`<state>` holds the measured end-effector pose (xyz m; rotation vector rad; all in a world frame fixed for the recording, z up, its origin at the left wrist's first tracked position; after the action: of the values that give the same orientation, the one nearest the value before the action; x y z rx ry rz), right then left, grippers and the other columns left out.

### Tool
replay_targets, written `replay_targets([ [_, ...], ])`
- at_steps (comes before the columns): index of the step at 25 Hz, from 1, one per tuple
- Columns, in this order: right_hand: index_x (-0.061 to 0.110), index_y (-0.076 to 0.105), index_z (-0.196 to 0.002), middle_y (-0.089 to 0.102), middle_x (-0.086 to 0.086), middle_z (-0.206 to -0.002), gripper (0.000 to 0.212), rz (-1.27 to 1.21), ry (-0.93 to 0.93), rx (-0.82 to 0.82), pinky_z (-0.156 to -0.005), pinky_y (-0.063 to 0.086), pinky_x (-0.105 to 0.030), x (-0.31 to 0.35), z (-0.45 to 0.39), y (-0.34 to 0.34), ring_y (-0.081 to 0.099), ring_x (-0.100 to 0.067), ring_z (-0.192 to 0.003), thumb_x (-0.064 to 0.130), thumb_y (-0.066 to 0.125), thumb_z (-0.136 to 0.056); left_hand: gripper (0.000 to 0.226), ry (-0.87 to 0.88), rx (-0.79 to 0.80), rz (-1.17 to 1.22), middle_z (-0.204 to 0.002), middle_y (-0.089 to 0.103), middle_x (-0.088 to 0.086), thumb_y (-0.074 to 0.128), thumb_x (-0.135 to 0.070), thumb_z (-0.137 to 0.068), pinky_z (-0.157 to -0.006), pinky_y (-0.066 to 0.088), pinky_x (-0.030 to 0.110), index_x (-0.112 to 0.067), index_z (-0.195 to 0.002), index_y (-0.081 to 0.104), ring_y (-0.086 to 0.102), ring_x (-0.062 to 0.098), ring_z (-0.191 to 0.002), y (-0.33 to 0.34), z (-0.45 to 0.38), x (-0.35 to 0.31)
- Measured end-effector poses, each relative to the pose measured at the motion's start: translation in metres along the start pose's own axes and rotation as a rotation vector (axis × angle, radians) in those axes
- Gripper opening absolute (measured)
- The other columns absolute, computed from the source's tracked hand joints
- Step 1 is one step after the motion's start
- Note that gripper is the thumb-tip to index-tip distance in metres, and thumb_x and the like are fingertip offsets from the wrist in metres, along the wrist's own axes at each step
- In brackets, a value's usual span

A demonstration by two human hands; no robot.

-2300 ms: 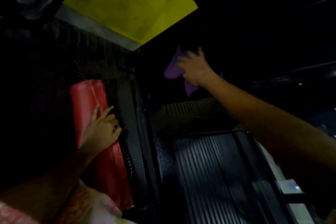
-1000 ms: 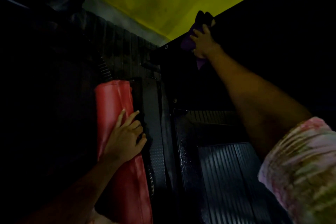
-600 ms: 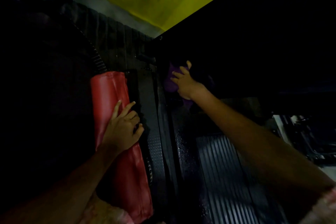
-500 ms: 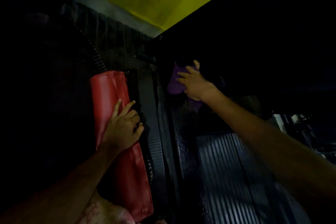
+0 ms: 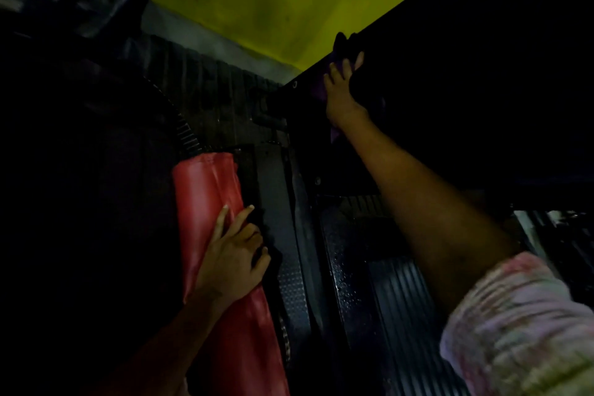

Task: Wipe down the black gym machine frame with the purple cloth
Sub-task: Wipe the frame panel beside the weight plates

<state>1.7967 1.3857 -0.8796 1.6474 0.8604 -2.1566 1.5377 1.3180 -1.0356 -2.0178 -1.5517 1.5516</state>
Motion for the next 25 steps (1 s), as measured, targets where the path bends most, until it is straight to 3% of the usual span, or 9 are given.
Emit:
replay_targets([
  [3,0.014,0.01,-0.152,0.005,-0.01,-0.159,0.083,0.019,-0.152,-0.015,-0.108,0.0,-0.065,0.042,0.0,0.008,0.003,-0.037,-0.145,0.051,0.051,-0.09,0.034,0.014,-0.01,-0.007,-0.085,0.066,-0.002,0.043,-0.03,-0.083,-0.115,0.013,0.045,-0.011,-0.075,0.07,0.042,0.019,-0.127,0.0,-0.001,0.0],
  [5,0.013,0.011,-0.151,0.008,-0.01,-0.159,0.071,0.099,-0.299,0.041,-0.112,0.009,-0.058,0.076,0.017,0.024,0.006,-0.036,-0.145,0.042,0.044,-0.096,0.034,0.015,-0.018,-0.009,-0.085,0.066,-0.002,0.043,-0.03,-0.083,-0.115,0.013,0.045,-0.011,-0.074,0.069,0.042,0.019,-0.127,0.001,-0.001,0.0],
  [7,0.015,0.015,-0.151,0.012,-0.009,-0.159,0.061,-0.025,-0.376,0.16,-0.115,0.017,-0.047,0.097,0.034,0.043,0.009,-0.032,-0.145,0.037,0.038,-0.099,0.033,0.02,-0.026,-0.002,-0.085,0.066,-0.002,0.043,-0.029,-0.083,-0.115,0.012,0.044,-0.011,-0.073,0.069,0.042,0.02,-0.127,0.001,0.0,0.001],
  [9,0.014,0.014,-0.151,0.012,-0.008,-0.158,0.062,-0.002,-0.369,0.084,-0.113,0.003,-0.059,0.097,0.043,0.041,0.005,-0.034,-0.145,0.036,0.037,-0.098,0.033,0.024,-0.024,0.009,-0.085,0.065,-0.002,0.043,-0.029,-0.083,-0.116,0.011,0.044,-0.011,-0.073,0.068,0.042,0.02,-0.127,0.0,0.0,0.0],
  [11,0.013,0.014,-0.151,0.011,-0.007,-0.159,0.063,-0.026,-0.348,0.049,-0.111,-0.005,-0.061,0.087,0.05,0.036,0.003,-0.035,-0.145,0.035,0.04,-0.098,0.034,0.02,-0.017,0.023,-0.084,0.065,-0.002,0.043,-0.029,-0.084,-0.116,0.008,0.043,-0.01,-0.073,0.068,0.042,0.021,-0.126,0.0,-0.001,0.001],
  [21,0.019,0.014,-0.151,0.01,-0.006,-0.159,0.06,-0.002,-0.271,-0.036,-0.112,-0.004,-0.059,-0.012,0.147,0.03,0.005,-0.033,-0.145,0.04,0.036,-0.099,0.038,0.029,0.02,-0.006,-0.086,0.068,0.001,0.041,-0.029,-0.082,-0.116,0.002,0.039,-0.007,-0.076,0.071,0.052,0.03,-0.122,0.002,0.0,0.001],
  [25,0.018,0.02,-0.15,0.014,-0.007,-0.158,0.057,-0.088,-0.201,-0.118,-0.114,-0.001,-0.056,-0.061,0.197,0.027,0.008,-0.034,-0.145,0.037,0.036,-0.099,0.044,-0.011,0.105,-0.019,-0.099,0.07,0.002,0.038,-0.034,-0.084,-0.115,0.004,0.042,-0.008,-0.09,0.073,0.05,0.029,-0.125,0.003,-0.002,0.001],
])
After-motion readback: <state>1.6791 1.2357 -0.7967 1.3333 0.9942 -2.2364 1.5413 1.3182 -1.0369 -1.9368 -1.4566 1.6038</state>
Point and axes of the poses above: each hand's wrist, its own z-axis away from the middle knuckle, its own y-axis out of the palm, x = y × z, the point moved 7 cm from there along -z, towards the middle knuckle
